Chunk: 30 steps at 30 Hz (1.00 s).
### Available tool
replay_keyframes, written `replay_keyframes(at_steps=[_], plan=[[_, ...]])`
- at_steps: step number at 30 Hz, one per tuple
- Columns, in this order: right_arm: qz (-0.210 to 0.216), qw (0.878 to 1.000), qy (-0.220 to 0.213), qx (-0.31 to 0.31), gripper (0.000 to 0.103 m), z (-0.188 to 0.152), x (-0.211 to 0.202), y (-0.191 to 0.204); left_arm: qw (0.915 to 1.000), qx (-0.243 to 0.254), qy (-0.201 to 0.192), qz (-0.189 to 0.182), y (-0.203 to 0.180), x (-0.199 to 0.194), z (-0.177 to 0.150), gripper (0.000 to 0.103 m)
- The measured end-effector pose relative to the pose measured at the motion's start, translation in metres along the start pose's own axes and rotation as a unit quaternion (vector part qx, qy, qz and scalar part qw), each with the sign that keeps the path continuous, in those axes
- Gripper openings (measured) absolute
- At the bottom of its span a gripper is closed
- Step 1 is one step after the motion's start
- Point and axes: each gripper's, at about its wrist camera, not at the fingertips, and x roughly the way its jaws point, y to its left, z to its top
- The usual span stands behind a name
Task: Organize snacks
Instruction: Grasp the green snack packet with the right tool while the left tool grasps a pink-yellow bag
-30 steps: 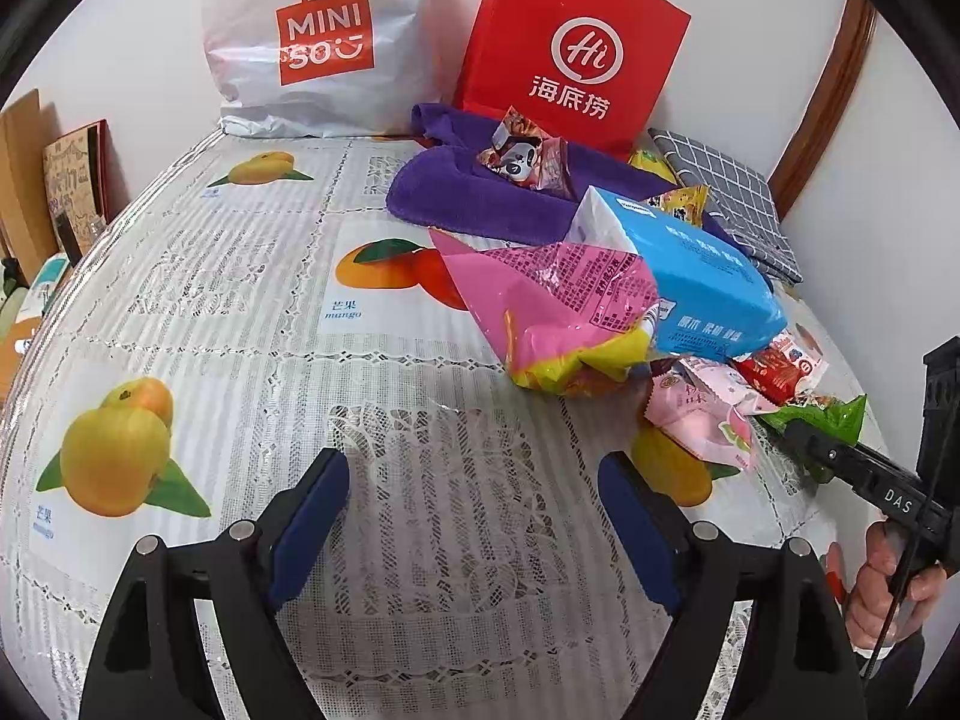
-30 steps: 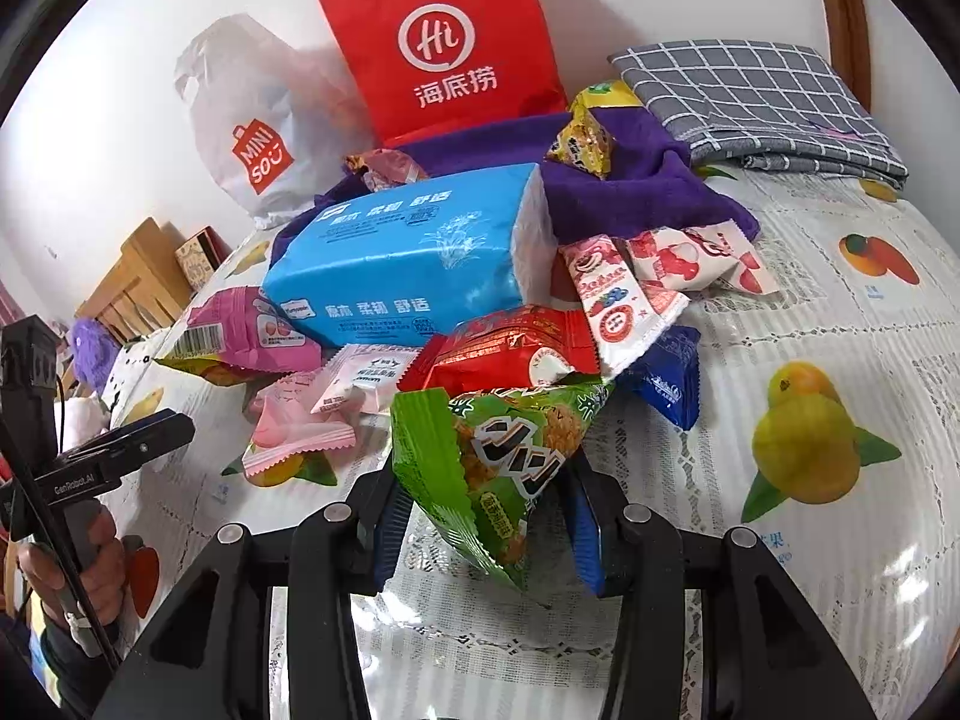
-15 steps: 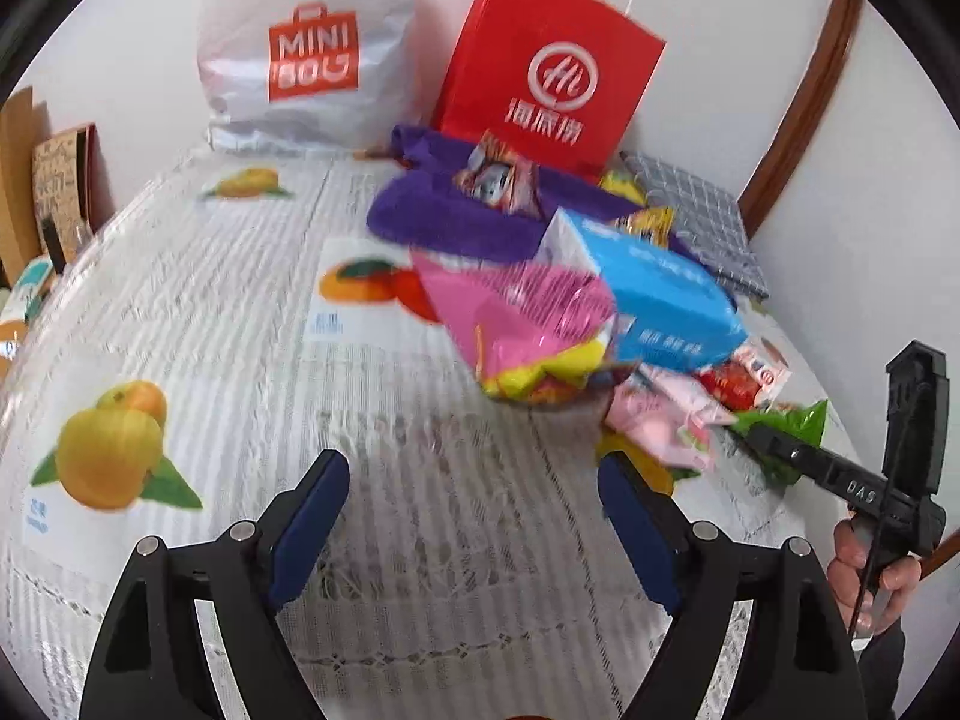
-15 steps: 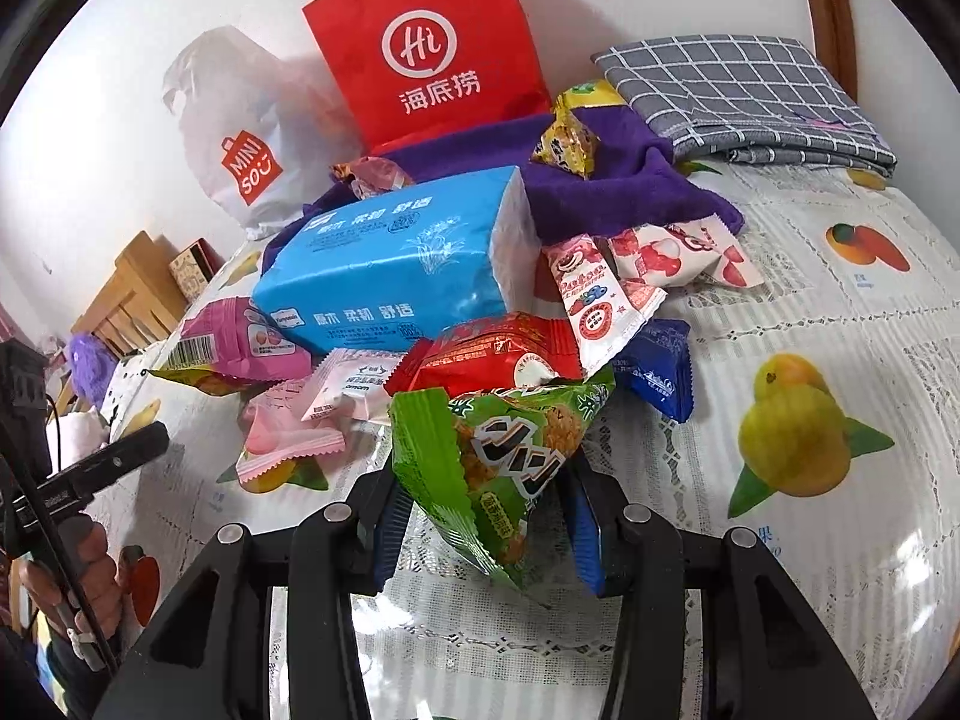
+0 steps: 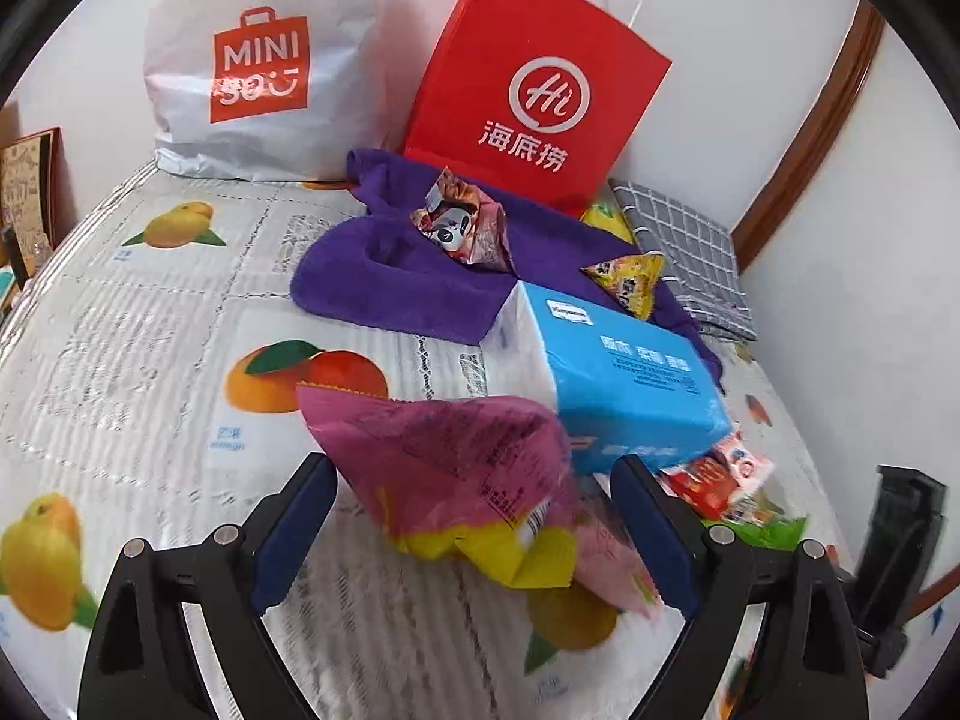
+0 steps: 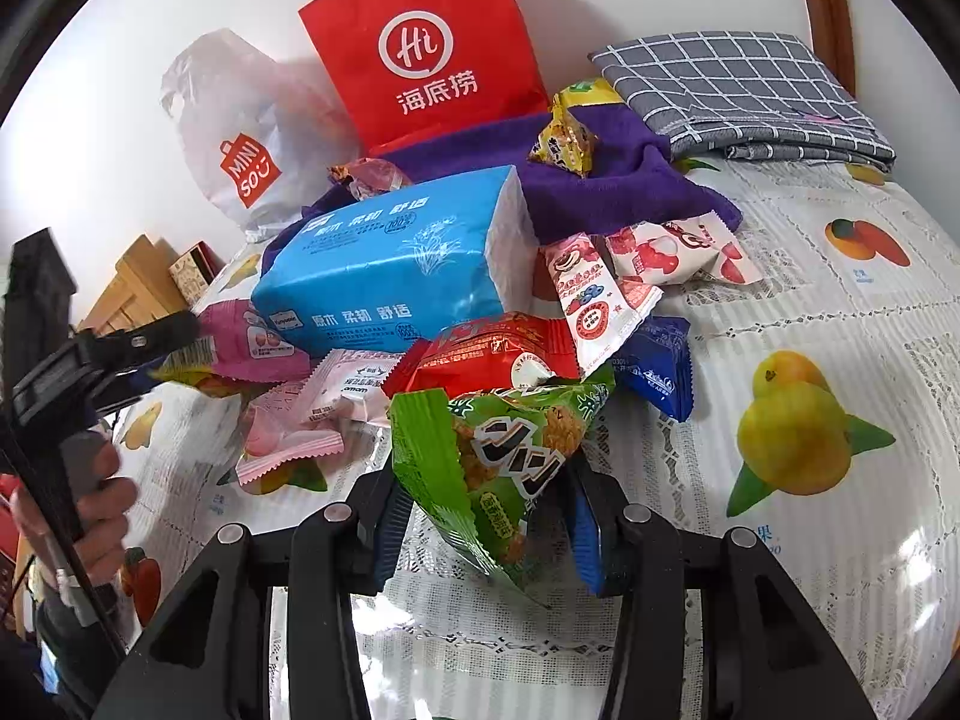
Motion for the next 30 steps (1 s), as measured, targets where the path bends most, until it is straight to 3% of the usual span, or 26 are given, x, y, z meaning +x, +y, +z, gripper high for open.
replay_keyframes(at_steps=[2,7,13,30], plan=[[0.0,1.0,0.001,0.0,0.045,0.0,0.001,0.0,0.9997,0.012,0.01,0.021,-0.004,0.009,-0.003,0.093],[0.003,1.0,0.006,-0.007,0.046,-0.001,0.003,0.002,0.9989,0.004,0.037,0.027,-0.001,0.025,-0.01,0.091],[0.002,1.0,0.006,-0.01,0.045,-0.001,0.003,0.004,0.9998,-0.005,0.012,0.012,0.002,0.015,-0.014,0.072],[0.005,1.0,-0.006,0.0,0.045,-0.002,-0.002,-0.001,0.9989,-0.004,-0.046,-0.008,0.003,-0.013,-0.013,0.071]])
